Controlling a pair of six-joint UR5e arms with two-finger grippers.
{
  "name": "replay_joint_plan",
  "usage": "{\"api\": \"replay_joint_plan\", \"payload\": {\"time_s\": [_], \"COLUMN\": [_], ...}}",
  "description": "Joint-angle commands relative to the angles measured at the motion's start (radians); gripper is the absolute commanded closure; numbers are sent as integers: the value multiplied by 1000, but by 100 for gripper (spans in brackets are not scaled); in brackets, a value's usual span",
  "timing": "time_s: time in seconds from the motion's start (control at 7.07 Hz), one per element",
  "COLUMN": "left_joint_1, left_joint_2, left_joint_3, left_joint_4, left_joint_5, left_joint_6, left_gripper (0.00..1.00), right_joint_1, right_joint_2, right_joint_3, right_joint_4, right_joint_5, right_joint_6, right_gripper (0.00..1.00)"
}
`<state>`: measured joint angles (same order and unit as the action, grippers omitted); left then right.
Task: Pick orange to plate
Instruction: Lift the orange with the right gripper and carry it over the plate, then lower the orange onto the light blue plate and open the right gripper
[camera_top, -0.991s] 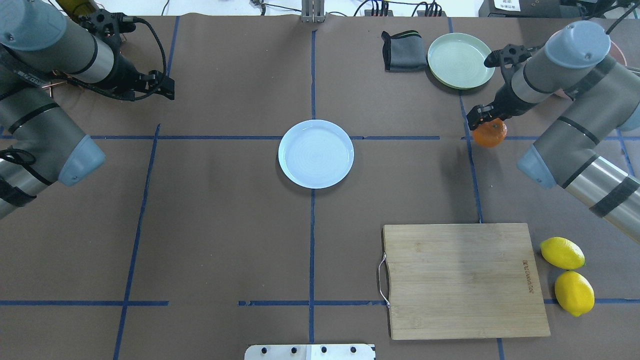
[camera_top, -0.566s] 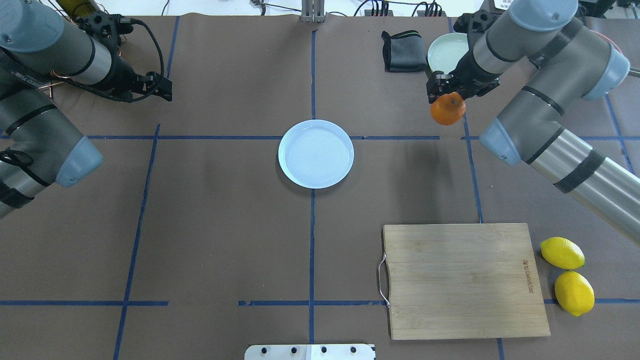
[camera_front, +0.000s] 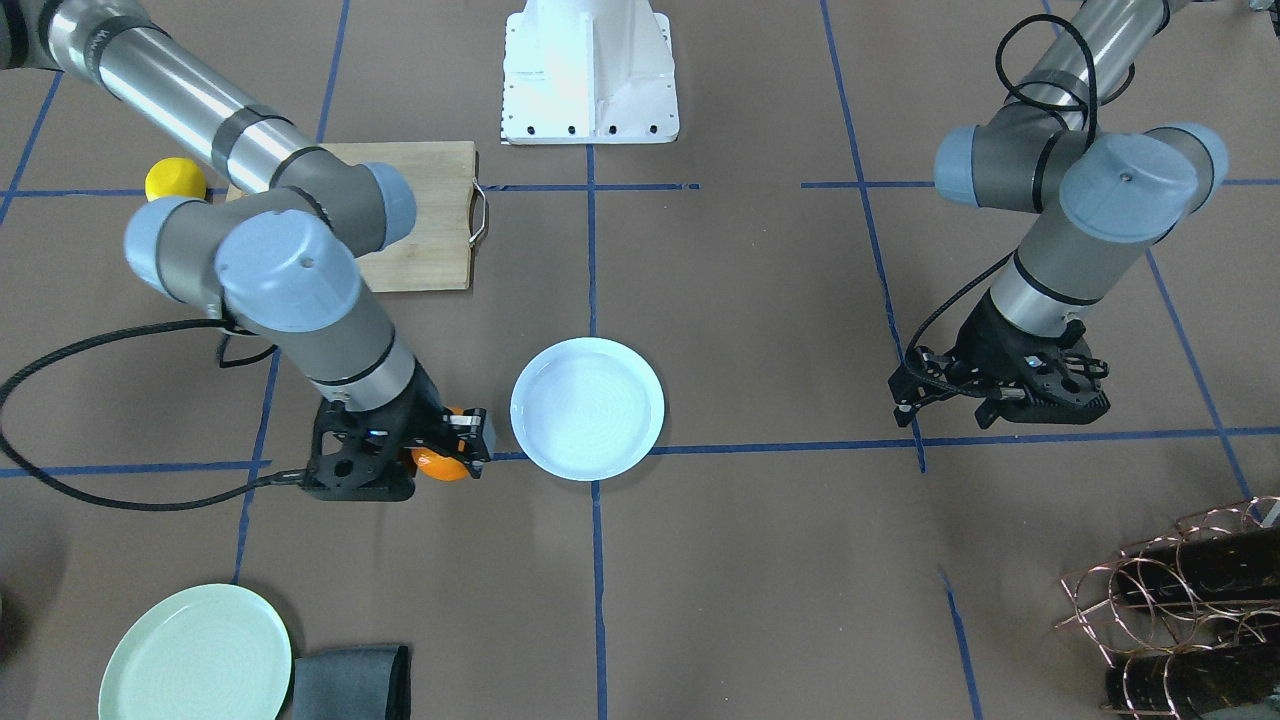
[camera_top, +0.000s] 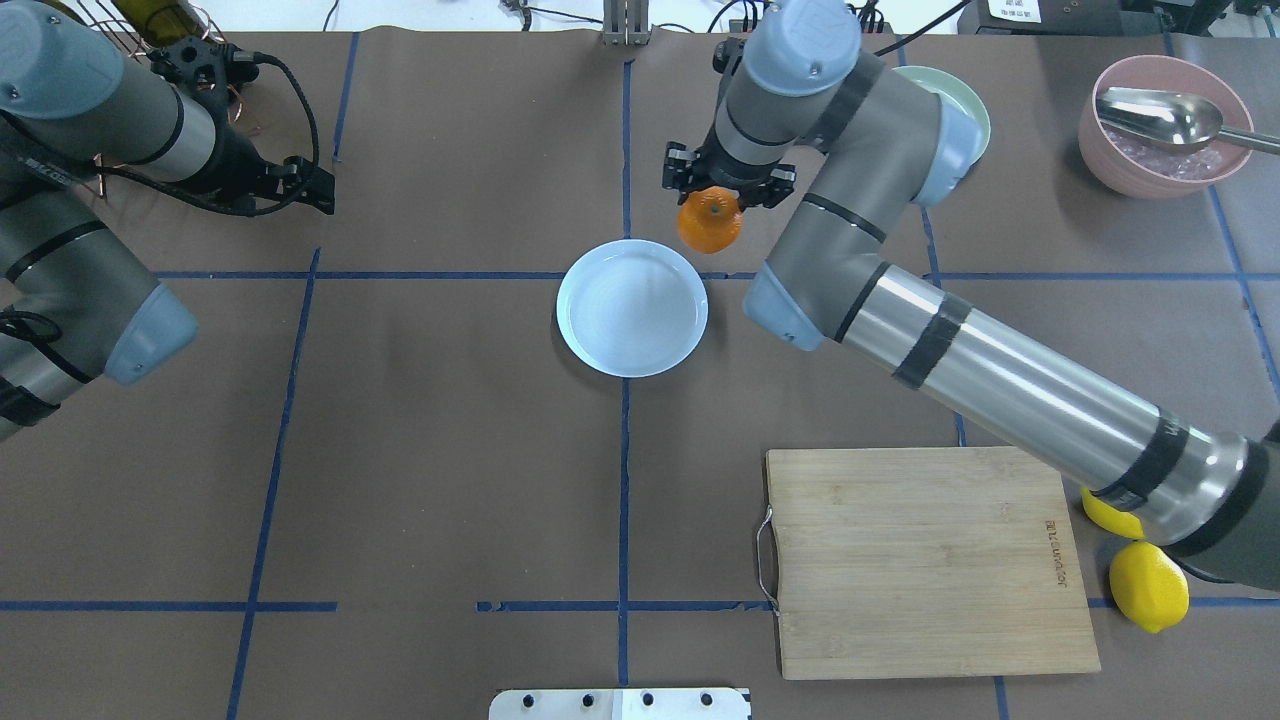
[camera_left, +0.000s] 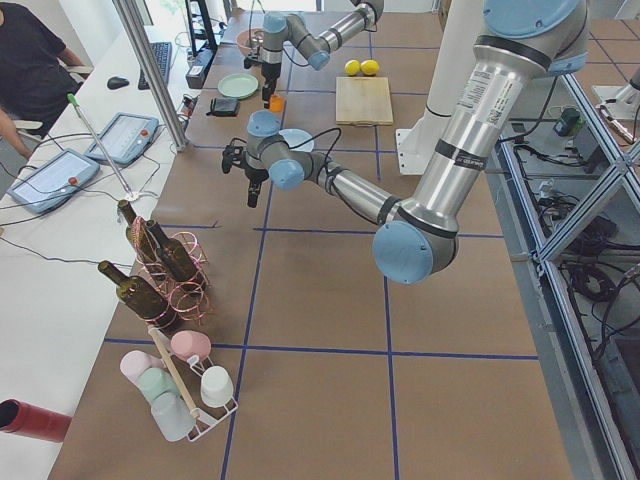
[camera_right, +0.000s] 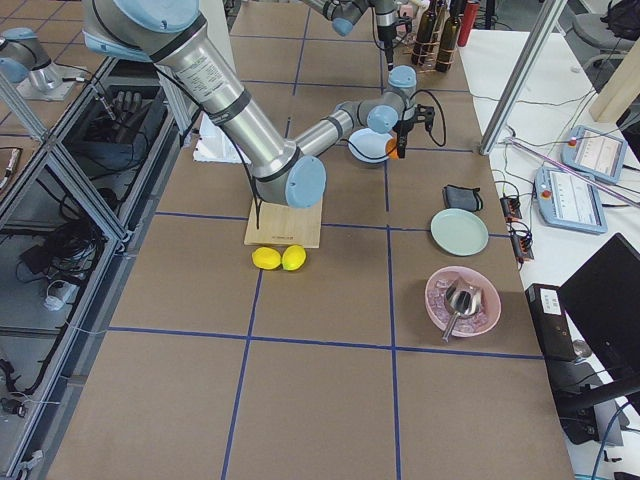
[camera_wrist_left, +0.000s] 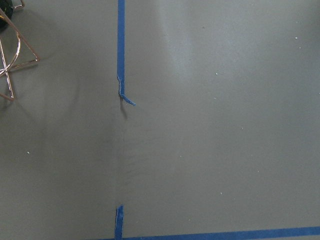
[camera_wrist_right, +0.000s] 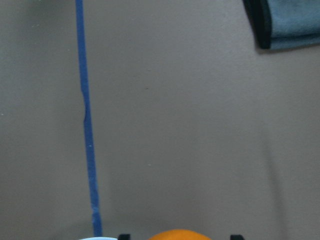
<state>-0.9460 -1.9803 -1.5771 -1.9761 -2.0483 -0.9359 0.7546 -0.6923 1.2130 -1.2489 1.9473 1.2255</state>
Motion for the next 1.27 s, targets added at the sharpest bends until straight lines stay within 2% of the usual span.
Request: {"api": "replay_joint_plan", "payload": {"time_s": [0.0,0.14,0.42,0.57,0.71,0.85,1.13], "left_joint_1": [1,3,3,3,3,3,0], "left_joint_2": [5,18,32,32,31,32,32], "left_joint_3": [5,3,2,-3,-4,-4,-3], "left_joint_4": [-1,-18,-55,-55,-55,-55,-55], "left_joint_5": [-1,0,0,0,-1,0,0], "left_joint_6": [0,0,-7,-7,-7,-7,0], "left_gripper": [0,0,0,0,0,0,0], "right_joint_1": [-44,-72,-98,-98,-98,-98,-87], "right_joint_2": [57,89,96,94,94,94,94], "right_joint_3": [-52,-75,-82,-85,-84,-82,-66], "right_joint_4": [5,5,5,6,5,5,0], "right_joint_5": [-37,-80,-102,-103,-105,-105,-90], "right_joint_6": [22,37,39,37,38,42,45], "right_gripper": [100,100,100,78,3,0,0]}}
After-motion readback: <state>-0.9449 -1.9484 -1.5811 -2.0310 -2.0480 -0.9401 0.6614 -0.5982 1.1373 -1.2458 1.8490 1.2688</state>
